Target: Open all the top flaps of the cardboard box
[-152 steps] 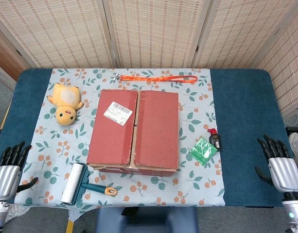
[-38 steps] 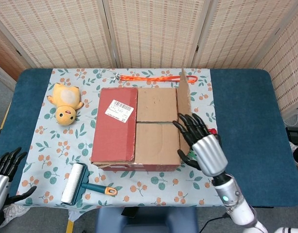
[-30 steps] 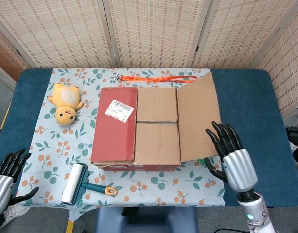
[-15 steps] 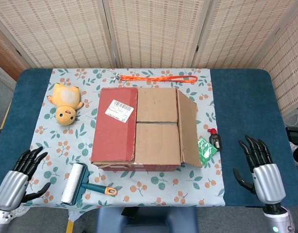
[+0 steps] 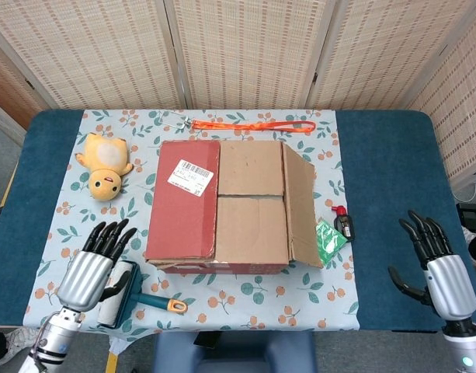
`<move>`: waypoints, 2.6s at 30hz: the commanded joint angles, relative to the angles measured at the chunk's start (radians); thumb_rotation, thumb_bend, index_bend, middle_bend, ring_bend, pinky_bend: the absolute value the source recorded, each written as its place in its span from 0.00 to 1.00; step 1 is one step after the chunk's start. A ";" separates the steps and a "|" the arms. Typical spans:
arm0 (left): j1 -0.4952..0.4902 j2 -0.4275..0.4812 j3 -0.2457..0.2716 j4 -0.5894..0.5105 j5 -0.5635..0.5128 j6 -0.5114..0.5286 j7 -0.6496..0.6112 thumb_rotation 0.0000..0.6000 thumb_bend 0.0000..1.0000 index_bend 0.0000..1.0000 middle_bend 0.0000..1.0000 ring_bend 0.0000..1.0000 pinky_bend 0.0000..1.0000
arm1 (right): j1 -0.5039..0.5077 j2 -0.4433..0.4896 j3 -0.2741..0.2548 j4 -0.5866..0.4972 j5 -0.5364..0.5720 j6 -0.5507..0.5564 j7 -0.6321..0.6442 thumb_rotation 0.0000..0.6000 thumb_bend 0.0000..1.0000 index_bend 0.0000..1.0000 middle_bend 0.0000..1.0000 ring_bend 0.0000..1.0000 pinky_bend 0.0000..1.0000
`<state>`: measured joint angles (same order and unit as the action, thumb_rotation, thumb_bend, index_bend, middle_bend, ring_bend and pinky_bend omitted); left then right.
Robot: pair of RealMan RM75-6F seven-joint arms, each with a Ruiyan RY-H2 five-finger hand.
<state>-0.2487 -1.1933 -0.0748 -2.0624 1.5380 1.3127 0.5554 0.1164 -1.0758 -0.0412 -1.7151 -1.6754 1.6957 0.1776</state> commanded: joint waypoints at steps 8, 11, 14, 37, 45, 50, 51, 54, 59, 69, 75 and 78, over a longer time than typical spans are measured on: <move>-0.098 -0.271 -0.072 -0.112 -0.276 0.009 0.418 1.00 0.44 0.00 0.00 0.00 0.00 | -0.010 0.031 -0.010 0.097 -0.042 -0.009 0.222 1.00 0.41 0.00 0.00 0.00 0.00; -0.123 -0.333 -0.086 -0.118 -0.333 0.034 0.497 1.00 0.44 0.00 0.00 0.00 0.00 | -0.010 0.031 -0.018 0.134 -0.031 -0.032 0.295 1.00 0.41 0.00 0.00 0.00 0.00; -0.149 -0.379 -0.094 -0.131 -0.373 0.060 0.570 1.00 0.46 0.00 0.00 0.00 0.00 | -0.009 0.048 -0.016 0.146 -0.034 -0.033 0.333 1.00 0.41 0.00 0.00 0.00 0.00; -0.318 -0.522 -0.178 -0.127 -0.549 0.140 0.722 1.00 0.55 0.00 0.00 0.00 0.00 | -0.052 0.085 0.007 0.158 -0.029 0.018 0.432 1.00 0.41 0.00 0.00 0.00 0.00; -0.355 -0.510 -0.175 -0.104 -0.588 0.160 0.715 1.00 0.55 0.00 0.00 0.00 0.00 | -0.071 0.090 0.008 0.156 -0.049 0.046 0.440 1.00 0.41 0.00 0.00 0.00 0.00; -0.377 -0.512 -0.153 -0.059 -0.510 0.172 0.703 1.00 0.55 0.00 0.00 0.00 0.00 | -0.073 0.092 0.011 0.157 -0.047 0.044 0.447 1.00 0.41 0.00 0.00 0.00 0.00; -0.379 -0.512 -0.146 -0.048 -0.485 0.178 0.700 1.00 0.55 0.00 0.00 0.00 0.00 | -0.073 0.093 0.010 0.157 -0.048 0.042 0.447 1.00 0.41 0.00 0.00 0.00 0.00; -0.378 -0.510 -0.121 -0.019 -0.396 0.206 0.691 1.00 0.55 0.00 0.00 0.00 0.00 | -0.073 0.093 0.011 0.158 -0.047 0.037 0.448 1.00 0.41 0.00 0.00 0.00 0.00; -0.359 -0.497 -0.091 -0.040 -0.318 0.249 0.690 1.00 0.55 0.00 0.00 0.00 0.00 | -0.073 0.093 0.014 0.155 -0.044 0.030 0.447 1.00 0.41 0.00 0.00 0.00 0.00; -0.282 -0.397 -0.046 -0.125 -0.168 0.353 0.708 1.00 0.55 0.00 0.00 0.00 0.00 | -0.089 0.093 0.018 0.144 -0.042 0.040 0.417 1.00 0.41 0.00 0.00 0.00 0.00; -0.234 -0.335 -0.042 -0.170 -0.086 0.403 0.741 1.00 0.55 0.00 0.00 0.00 0.00 | -0.096 0.095 0.020 0.137 -0.041 0.043 0.401 1.00 0.41 0.00 0.00 0.00 0.00; -0.199 -0.302 -0.044 -0.178 -0.056 0.438 0.749 1.00 0.55 0.00 0.00 0.00 0.00 | -0.096 0.095 0.019 0.135 -0.044 0.038 0.398 1.00 0.41 0.00 0.00 0.00 0.00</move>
<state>-0.4629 -1.5085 -0.1177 -2.2347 1.4706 1.7354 1.2984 0.0205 -0.9809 -0.0223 -1.5803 -1.7189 1.7334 0.5758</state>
